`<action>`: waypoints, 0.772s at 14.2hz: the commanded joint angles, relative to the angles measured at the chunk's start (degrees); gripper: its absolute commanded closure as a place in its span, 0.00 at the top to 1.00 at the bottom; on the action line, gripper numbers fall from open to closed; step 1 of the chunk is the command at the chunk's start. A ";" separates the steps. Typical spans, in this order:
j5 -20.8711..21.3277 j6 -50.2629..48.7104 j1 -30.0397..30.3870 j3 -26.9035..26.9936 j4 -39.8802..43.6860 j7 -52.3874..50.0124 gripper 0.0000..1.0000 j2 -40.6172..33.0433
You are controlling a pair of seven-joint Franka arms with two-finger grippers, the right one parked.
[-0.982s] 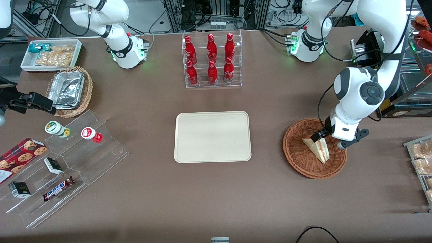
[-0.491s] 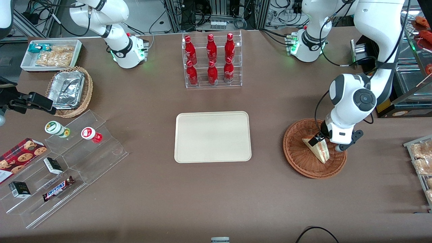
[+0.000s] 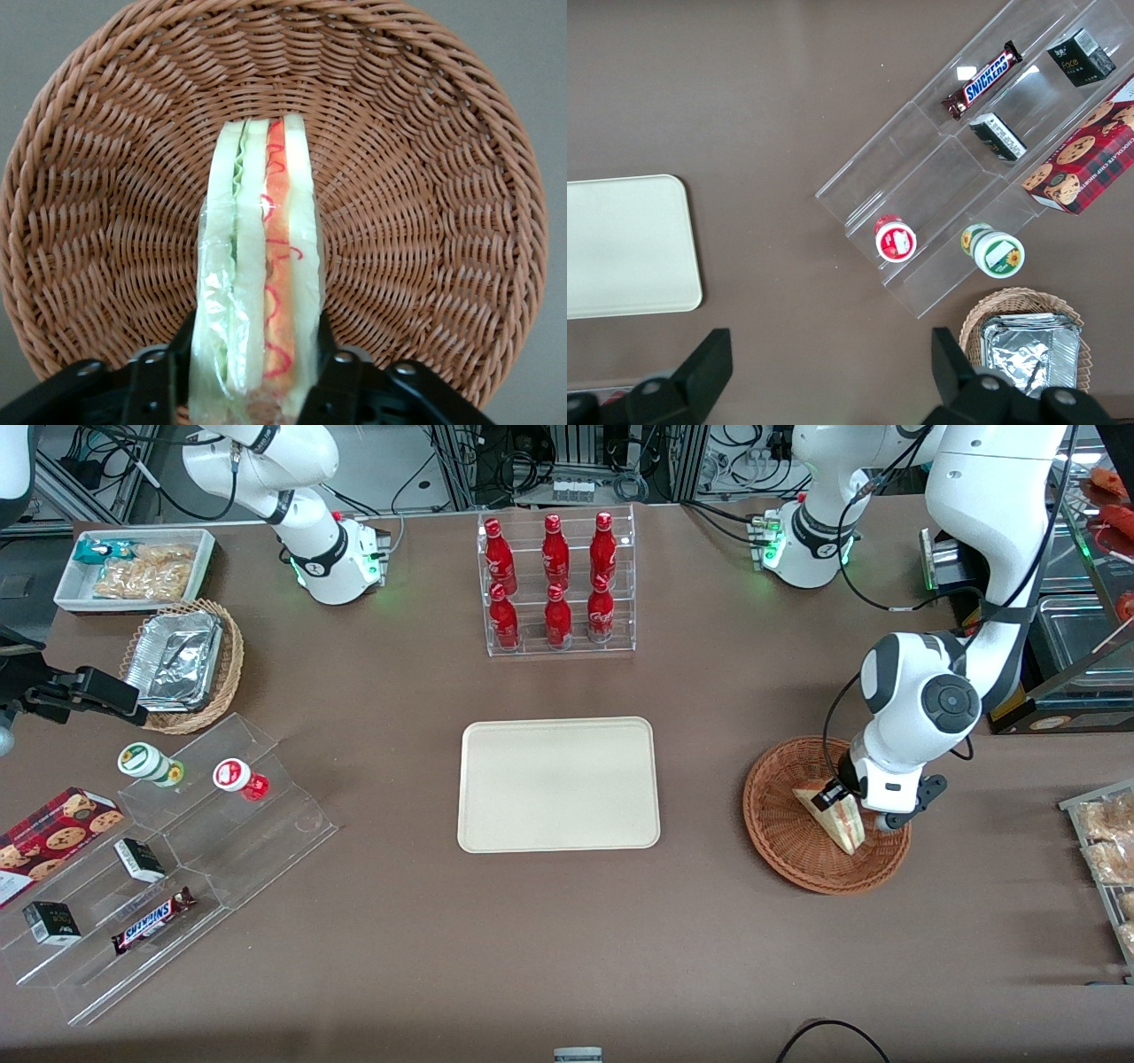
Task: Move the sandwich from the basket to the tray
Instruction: 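Close the left gripper on the sandwich and lift it from the basket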
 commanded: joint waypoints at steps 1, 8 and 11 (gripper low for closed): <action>-0.04 -0.83 -0.13 -0.08 0.76 0.01 0.13 -1.78; 0.32 -23.16 -0.57 -5.16 14.89 1.86 0.09 -1.10; 0.40 -23.51 -2.06 -9.38 20.07 4.83 0.11 3.11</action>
